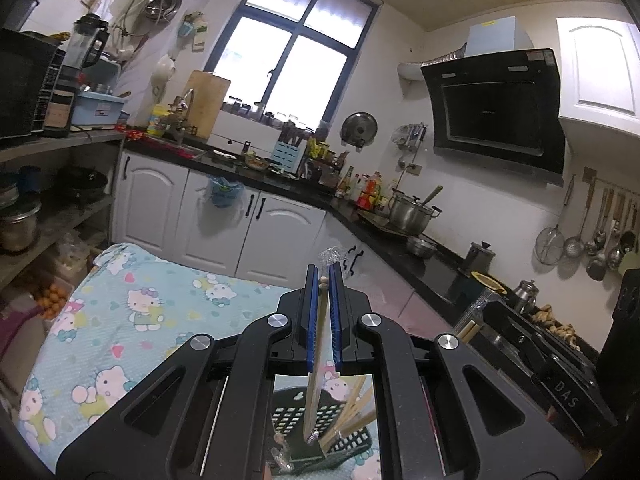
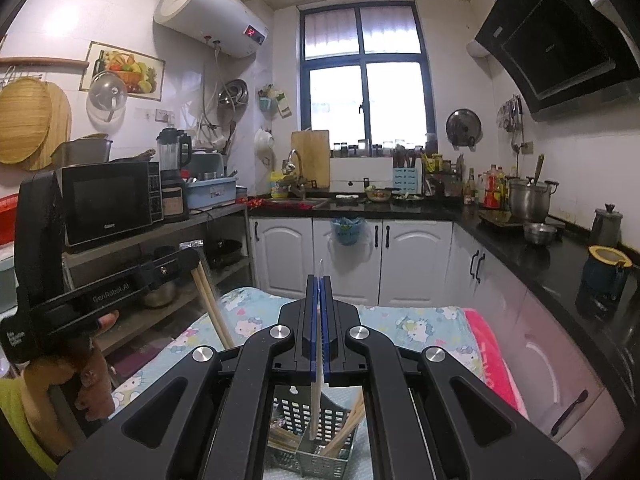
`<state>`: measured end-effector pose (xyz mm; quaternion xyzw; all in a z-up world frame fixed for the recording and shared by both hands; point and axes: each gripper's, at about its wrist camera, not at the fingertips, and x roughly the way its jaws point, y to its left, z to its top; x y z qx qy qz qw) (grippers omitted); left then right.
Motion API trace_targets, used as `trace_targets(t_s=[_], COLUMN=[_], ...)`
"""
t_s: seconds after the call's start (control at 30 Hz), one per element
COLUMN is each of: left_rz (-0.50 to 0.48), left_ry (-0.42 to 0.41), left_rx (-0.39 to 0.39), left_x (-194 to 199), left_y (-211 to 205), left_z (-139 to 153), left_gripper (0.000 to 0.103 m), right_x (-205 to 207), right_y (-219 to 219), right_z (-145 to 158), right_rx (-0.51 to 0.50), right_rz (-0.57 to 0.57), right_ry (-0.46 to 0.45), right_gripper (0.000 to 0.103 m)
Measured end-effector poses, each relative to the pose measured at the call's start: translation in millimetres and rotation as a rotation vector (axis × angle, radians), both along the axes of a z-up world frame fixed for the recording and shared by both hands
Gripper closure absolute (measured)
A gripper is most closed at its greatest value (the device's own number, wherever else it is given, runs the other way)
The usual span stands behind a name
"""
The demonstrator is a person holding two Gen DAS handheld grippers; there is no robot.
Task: Organize utensils
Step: 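Lift held chopsticks with both tools and carry them above the green caddy, then open both tools to drop the chopsticks into the caddy, then withdraw both tools from the caddy toward the remaining chopsticks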
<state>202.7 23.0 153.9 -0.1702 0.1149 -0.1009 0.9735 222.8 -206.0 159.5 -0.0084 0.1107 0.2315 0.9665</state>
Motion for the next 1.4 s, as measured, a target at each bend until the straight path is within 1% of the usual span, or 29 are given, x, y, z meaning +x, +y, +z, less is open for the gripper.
trace_targets(t_s=[0.1,0.37,0.8,0.97,1.0,1.07,1.1,1.13,1.17,1.2,1.23,1.3,1.37,1.4], left_rz=[0.009,0.008,-0.029,-0.037,-0.042,-0.045,-0.048,-0.047,-0.050,-0.052,-0.051,-0.051,-0.049,-0.048], left_ry=[0.003,0.027,0.097,0.105,0.108,0.115,0.120,0.125,0.133,0.137,0.140,0.138,0.137,0.135], left_rx=[-0.002,-0.006,-0.002,0.009,0.008,0.010,0.011,0.010,0.006,0.002,-0.003,-0.010,-0.010,-0.012], left_x=[3.3,9.0,16.4,16.0,16.2,16.1,16.0,15.9,15.9,16.3,15.6,12.5,9.2,8.3], left_y=[0.4,-3.7,-9.0,-10.4,-10.5,-10.0,-9.6,-9.2,-8.0,-6.9,-5.6,-3.3,-1.3,-0.7], left_z=[-6.3,-25.0,-53.0,-59.2,-60.0,-62.3,-64.1,-65.3,-66.7,-67.8,-68.6,-69.1,-68.1,-67.1], left_gripper=[0.100,0.100,0.100,0.100,0.100,0.100,0.100,0.095,0.091,0.077,0.066,0.066,0.061,0.056], right_x=[5.2,16.8,28.5,30.0,30.0,30.5,30.1,28.9,27.3,26.8,25.7,22.8,19.9,18.8], right_y=[1.0,6.8,5.7,4.8,4.3,2.1,0.4,-1.7,-3.6,-5.4,-6.6,-9.5,-13.2,-14.5], right_z=[-6.4,-27.0,-56.2,-65.9,-68.1,-71.6,-73.0,-74.0,-74.6,-75.1,-75.4,-75.8,-75.1,-74.6], right_rx=[0.010,0.003,-0.001,-0.008,-0.008,-0.006,0.000,0.007,0.014,0.017,0.017,0.022,0.028,0.031], right_rz=[0.013,-0.006,-0.035,-0.041,-0.044,-0.045,-0.047,-0.051,-0.052,-0.053,-0.055,-0.059,-0.060,-0.061], right_ry=[0.016,0.063,0.138,0.172,0.181,0.198,0.205,0.207,0.206,0.207,0.209,0.208,0.206,0.206], right_gripper=[0.101,0.101,0.101,0.101,0.099,0.086,0.074,0.070,0.070,0.069,0.064,0.061,0.060,0.059])
